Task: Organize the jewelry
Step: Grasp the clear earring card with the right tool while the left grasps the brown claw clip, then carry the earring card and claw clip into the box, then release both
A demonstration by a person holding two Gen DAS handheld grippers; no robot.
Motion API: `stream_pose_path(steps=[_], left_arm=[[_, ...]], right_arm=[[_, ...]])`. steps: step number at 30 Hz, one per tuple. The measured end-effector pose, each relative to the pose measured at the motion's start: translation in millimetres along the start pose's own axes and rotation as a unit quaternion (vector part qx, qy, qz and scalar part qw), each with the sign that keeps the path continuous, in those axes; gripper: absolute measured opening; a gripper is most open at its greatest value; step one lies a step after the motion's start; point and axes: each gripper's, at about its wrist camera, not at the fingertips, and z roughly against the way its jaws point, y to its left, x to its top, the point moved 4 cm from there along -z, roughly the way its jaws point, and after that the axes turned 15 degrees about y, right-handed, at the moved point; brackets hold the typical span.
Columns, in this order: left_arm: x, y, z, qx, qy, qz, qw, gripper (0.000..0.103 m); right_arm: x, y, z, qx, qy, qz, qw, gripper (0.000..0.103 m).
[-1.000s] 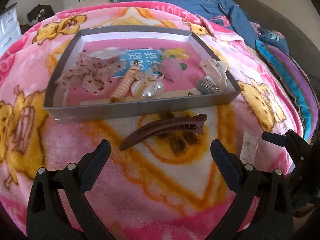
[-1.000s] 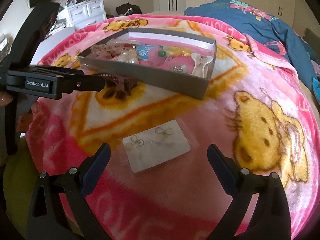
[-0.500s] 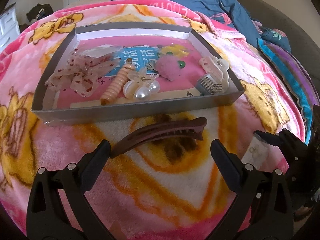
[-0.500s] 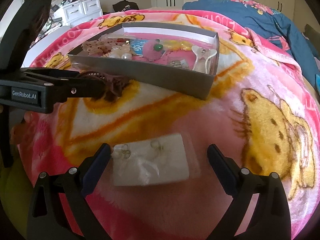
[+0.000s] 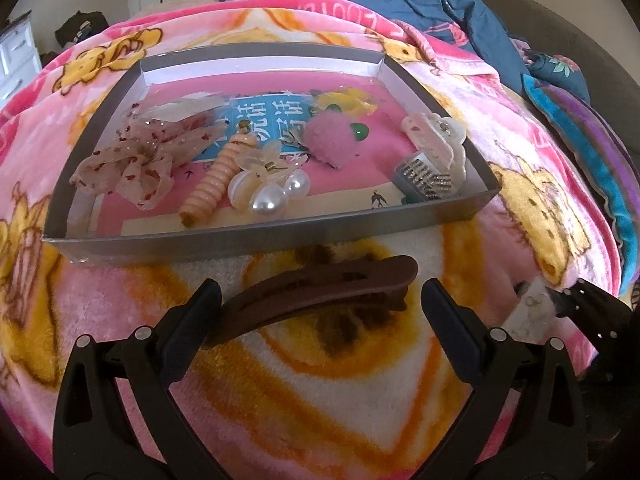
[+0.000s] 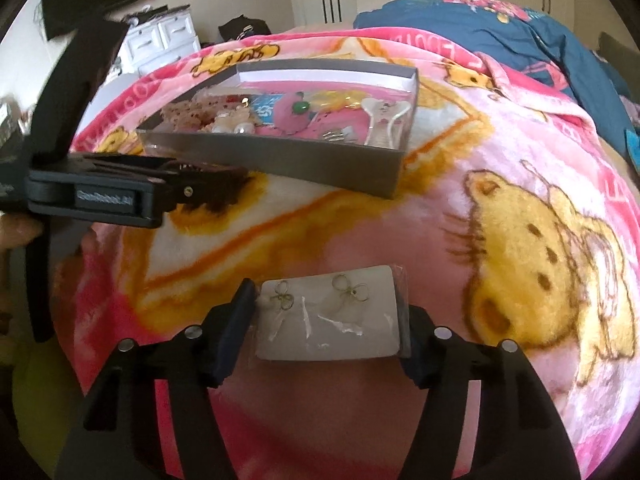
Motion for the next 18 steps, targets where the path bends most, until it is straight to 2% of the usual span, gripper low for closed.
stream_pose_path(steps=[4,5,6,9,15,18], left_arm=[[-1,-5,2,0.014,-0.007,-0.015,0.9998,0.077],[-2,-7,6,0.018,-0.012,-0.025,0.9995,0.068],[-2,-9,8,0.021,-0.016,-0.029,0.9992,0.052],[-5,-14,24,0.017,-0.027,-0.043,0.9986,0.039],[-5,-8,53,-0.001,-0.05,-0.044,0.9978,0.018],[-3,-2,64,-0.01,-0.06,-0.035,0.9975,0.014]], right_arm=[[-1,-5,9,0.003,-0.01,-0.012,1.0,0.062],[0,-6,12,0.003,-0.012,-0.014,1.0,0.062],[1,-6,15,0.003,-0.016,-0.015,1.0,0.062],[5,-7,22,0.009,-0.026,-0.019,0.999,0.062],[19,-5,36,0.012,-0.045,-0.022,0.999,0.062],[28,-4,42,0.017,-0.056,-0.023,0.998,0.062]])
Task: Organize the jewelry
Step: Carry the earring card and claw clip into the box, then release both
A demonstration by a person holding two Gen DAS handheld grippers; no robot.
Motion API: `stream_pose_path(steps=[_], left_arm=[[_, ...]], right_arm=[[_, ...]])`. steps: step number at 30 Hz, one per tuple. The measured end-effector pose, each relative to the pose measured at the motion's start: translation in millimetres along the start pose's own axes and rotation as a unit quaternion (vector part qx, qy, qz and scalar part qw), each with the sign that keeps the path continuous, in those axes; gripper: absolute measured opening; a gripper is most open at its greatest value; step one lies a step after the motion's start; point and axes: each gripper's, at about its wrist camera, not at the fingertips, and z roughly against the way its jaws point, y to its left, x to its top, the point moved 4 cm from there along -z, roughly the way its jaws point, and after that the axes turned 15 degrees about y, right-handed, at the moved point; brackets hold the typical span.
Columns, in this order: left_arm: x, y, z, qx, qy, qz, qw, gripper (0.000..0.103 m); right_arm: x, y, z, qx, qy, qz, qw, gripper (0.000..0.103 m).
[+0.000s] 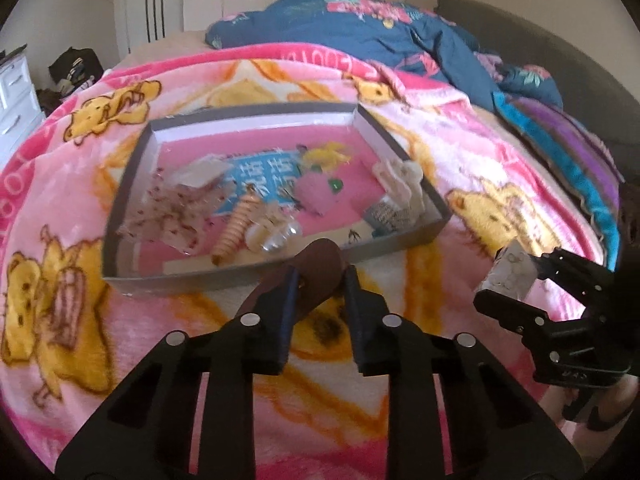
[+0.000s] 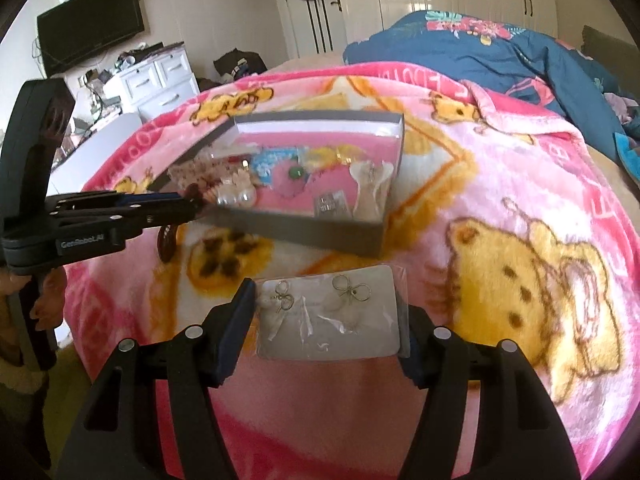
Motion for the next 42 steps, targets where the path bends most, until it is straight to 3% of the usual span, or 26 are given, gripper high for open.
stream_pose_path(steps=[4,6,13,18,19,21,25,29,30,34,38,42], left_arm=[[4,14,11,-0.009,-0.011,0.019,0.9997,0.011],[8,22,20,-0.008,-0.024,0.027,0.9993,0.0],[23,45,41,-0.023,-0.047,0.054,0.9972,0.0],[17,48,27,-0.045,-0.025,0.05,0.9974,0.001],[15,43,19,-0.038,-0.011,0.034,0.9986,0.005],[10,38,6,-0.03,0.01,0.011,0.9994,0.041],[-3,33,-11,-0.02,0.032,-0.008,0.9993,0.048],[-6,31,-33,-0.006,0.054,-0.015,0.9984,0.047],[-7,33,-39,-0.001,0.06,-0.011,0.9982,0.035],[-5,35,-42,-0.001,0.068,-0.003,0.9977,0.024],[4,32,-5,-0.016,0.024,-0.008,0.9995,0.024],[23,41,13,-0.001,-0.008,0.003,1.0,0.024]], right_arm=[[9,5,5,0.007,-0.008,0.003,1.0,0.062],[14,8,7,0.007,-0.012,0.006,1.0,0.062],[37,15,9,0.018,-0.027,0.01,0.999,0.062],[51,17,11,0.025,-0.04,0.008,0.999,0.062],[53,16,10,0.026,-0.04,0.007,0.999,0.062],[54,13,9,0.028,-0.04,0.005,0.999,0.062],[57,9,8,0.031,-0.041,-0.001,0.999,0.062],[63,4,5,0.037,-0.04,-0.01,0.998,0.062],[65,3,4,0.037,-0.04,-0.013,0.998,0.062],[76,1,1,0.039,-0.041,-0.016,0.998,0.062],[90,1,-4,0.031,-0.039,-0.015,0.999,0.062],[105,2,-19,0.019,-0.028,-0.015,0.999,0.062]])
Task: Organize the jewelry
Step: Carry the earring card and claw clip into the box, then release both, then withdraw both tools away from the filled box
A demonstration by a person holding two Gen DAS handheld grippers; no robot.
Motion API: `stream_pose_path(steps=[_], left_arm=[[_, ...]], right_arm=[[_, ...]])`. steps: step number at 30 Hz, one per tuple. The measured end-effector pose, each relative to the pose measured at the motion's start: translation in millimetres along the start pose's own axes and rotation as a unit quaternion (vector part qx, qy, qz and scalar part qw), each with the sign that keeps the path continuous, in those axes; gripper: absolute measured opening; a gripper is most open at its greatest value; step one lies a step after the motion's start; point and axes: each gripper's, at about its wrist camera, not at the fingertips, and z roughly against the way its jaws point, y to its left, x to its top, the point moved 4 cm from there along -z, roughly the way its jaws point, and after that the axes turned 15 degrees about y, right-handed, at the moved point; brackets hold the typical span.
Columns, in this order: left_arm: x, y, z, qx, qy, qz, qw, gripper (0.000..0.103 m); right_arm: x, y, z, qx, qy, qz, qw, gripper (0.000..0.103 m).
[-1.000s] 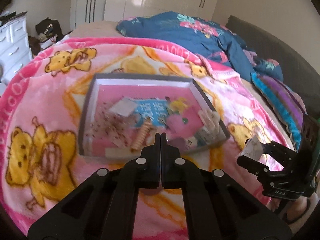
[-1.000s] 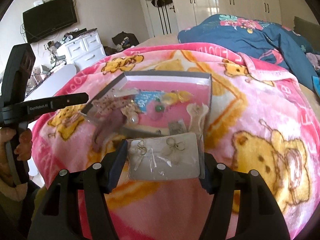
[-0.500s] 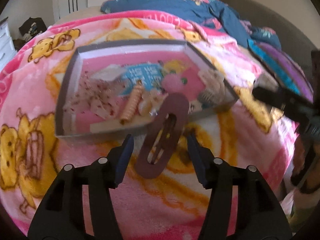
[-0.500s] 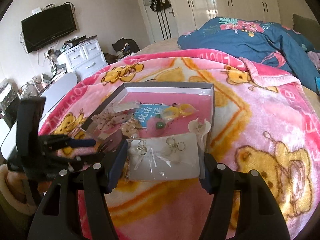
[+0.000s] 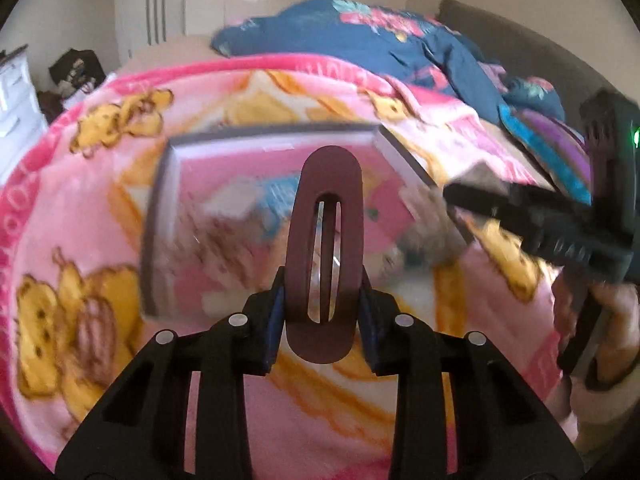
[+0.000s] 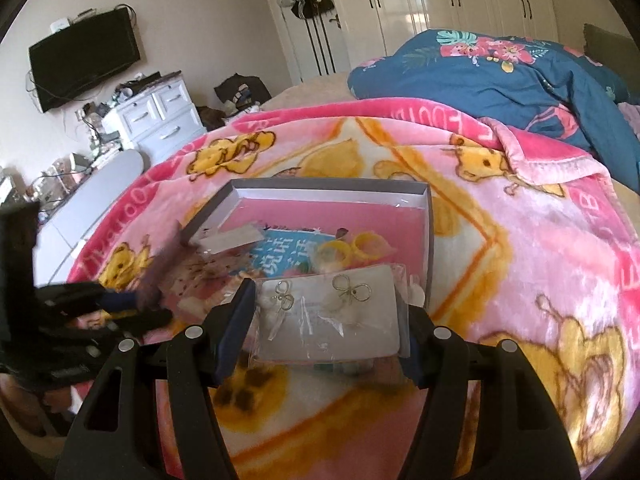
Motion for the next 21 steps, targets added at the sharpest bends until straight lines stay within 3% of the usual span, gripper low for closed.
stream_pose_path(steps=[4,8,13,21], left_arm=[[19,19,-9,0.017,-0.007,0.034,0.9993,0.024],[28,33,-17,0.028,-0.016,0.058,0.9978,0.023],[28,45,-21,0.03,-0.015,0.08,0.9962,0.023],[24,39,-3,0.032,-0.025,0.078,0.9961,0.042]], right_arm=[[7,-1,-15,-0.013,0.01,-0.008,1.0,0.066],[9,-4,-21,-0.018,0.009,-0.026,0.999,0.082],[0,-3,-19,-0.023,0.008,-0.029,0.999,0.086],[-25,5,5,-0.026,-0.006,-0.029,0.999,0.095]])
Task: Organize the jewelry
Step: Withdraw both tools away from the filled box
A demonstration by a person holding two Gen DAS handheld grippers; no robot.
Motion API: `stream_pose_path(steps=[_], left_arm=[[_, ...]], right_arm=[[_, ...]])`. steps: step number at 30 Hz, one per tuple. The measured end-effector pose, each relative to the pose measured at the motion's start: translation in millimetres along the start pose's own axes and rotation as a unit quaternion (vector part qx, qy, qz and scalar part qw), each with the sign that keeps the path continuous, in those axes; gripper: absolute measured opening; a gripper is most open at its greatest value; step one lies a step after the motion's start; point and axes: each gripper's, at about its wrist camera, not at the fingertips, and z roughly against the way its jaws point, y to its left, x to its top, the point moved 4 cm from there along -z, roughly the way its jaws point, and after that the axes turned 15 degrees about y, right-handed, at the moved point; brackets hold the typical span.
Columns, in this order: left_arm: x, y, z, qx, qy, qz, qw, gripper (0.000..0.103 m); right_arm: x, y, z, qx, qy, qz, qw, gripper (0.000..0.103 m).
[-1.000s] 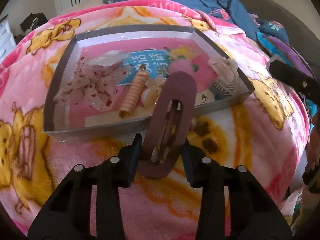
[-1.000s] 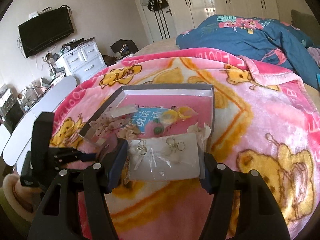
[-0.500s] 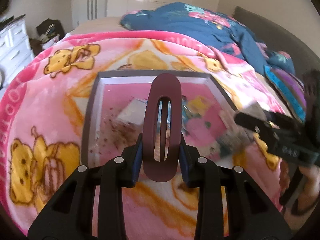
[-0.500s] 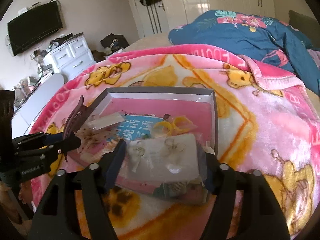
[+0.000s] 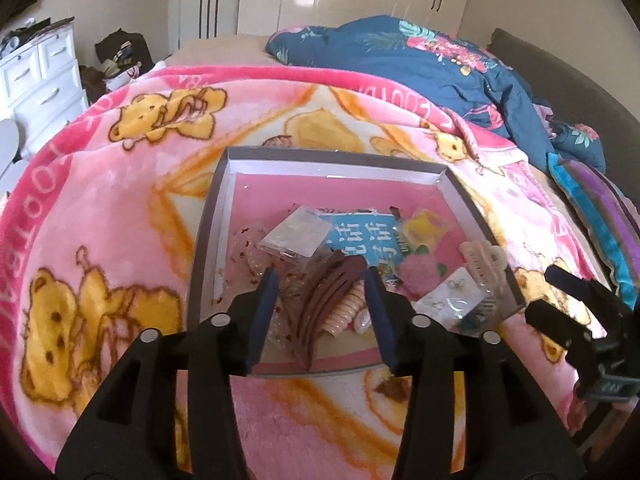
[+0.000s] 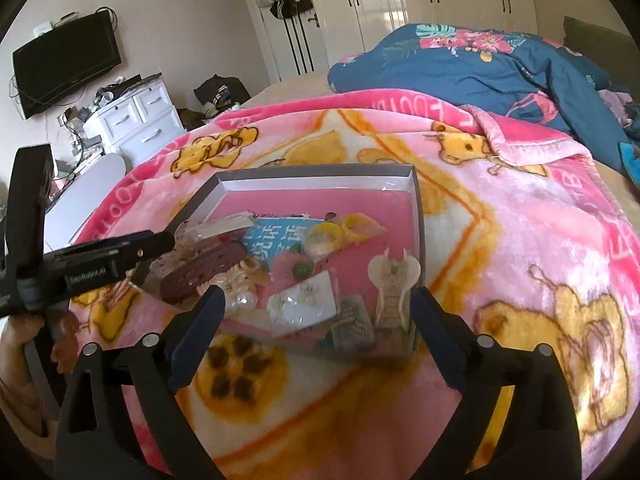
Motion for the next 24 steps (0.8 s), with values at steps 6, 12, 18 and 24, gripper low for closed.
stream_pose_path(steps=[6,12,18,24], left_arm=[[-11,-8,24,-0.006,-0.014,-0.007,0.9999,0.055],[-27,-19,48,-0.009,-0.033,-0.014,0.9993,0.069],[-47,-32,71,-0.01,-0.048,-0.021,0.9986,0.087],[-77,-39,87,-0.005,-0.053,-0.023,0.9983,0.093]], right_arm=[[-18,3,29,-0.005,-0.016,0.004,1.0,0.097],[-32,5,53,-0.007,-0.025,0.008,1.0,0.098],[-51,9,73,-0.01,-0.03,0.018,0.999,0.099],[-69,7,89,-0.015,-0.041,0.017,0.999,0.099]])
